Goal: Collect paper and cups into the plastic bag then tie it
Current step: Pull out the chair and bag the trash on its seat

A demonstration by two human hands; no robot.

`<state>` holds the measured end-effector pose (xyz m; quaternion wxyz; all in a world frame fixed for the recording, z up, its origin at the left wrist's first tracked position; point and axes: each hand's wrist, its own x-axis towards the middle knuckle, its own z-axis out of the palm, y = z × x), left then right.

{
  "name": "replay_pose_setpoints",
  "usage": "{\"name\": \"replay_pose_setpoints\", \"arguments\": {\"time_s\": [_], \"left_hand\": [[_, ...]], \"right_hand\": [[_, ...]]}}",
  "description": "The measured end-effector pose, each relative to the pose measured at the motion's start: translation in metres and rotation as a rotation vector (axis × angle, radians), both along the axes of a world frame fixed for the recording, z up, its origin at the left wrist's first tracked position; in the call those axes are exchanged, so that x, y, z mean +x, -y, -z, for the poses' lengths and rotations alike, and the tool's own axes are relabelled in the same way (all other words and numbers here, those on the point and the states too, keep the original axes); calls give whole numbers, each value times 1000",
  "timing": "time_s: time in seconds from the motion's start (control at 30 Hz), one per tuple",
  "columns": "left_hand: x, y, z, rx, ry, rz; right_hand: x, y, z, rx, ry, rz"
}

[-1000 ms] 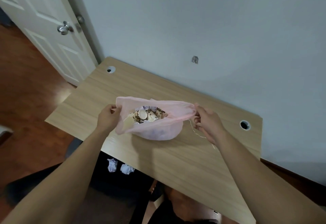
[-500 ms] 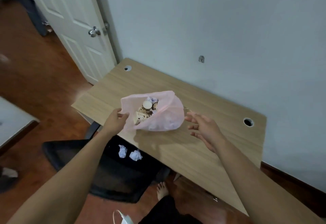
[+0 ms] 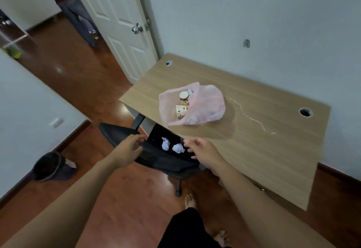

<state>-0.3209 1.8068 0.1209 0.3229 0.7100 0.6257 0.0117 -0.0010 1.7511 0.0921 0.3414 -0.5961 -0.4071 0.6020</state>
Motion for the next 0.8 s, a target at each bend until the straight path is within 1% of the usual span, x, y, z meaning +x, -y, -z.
{"name": "replay_pose_setpoints", "arguments": {"time_s": [0.1,0.2,0.3,0.33,0.4,0.5,0.6,0.8], "left_hand": [[-19,12,5,-66,-149,110],[-24,12,13,-144,-258,196],[-28,5,26,-102,-495,350],[-31,2,30,-87,-550,355],[-41,-4,36,-45,-609,312],[-62,-15,46,47,-637,234],[-80,-24,53,102,-582,156],[-109,-19,59,127,-504,160]], "right_hand": [[-30,8,4,89,115,-192],[-58,10,5,73,238,-344],[-86,11,10,-5,305,-521],[-95,10,14,-10,354,-576],[-112,6,21,-6,471,-615],[-131,1,26,-34,565,-628],[-148,3,31,-46,620,-634],[-182,19,38,-96,609,-607]]}}
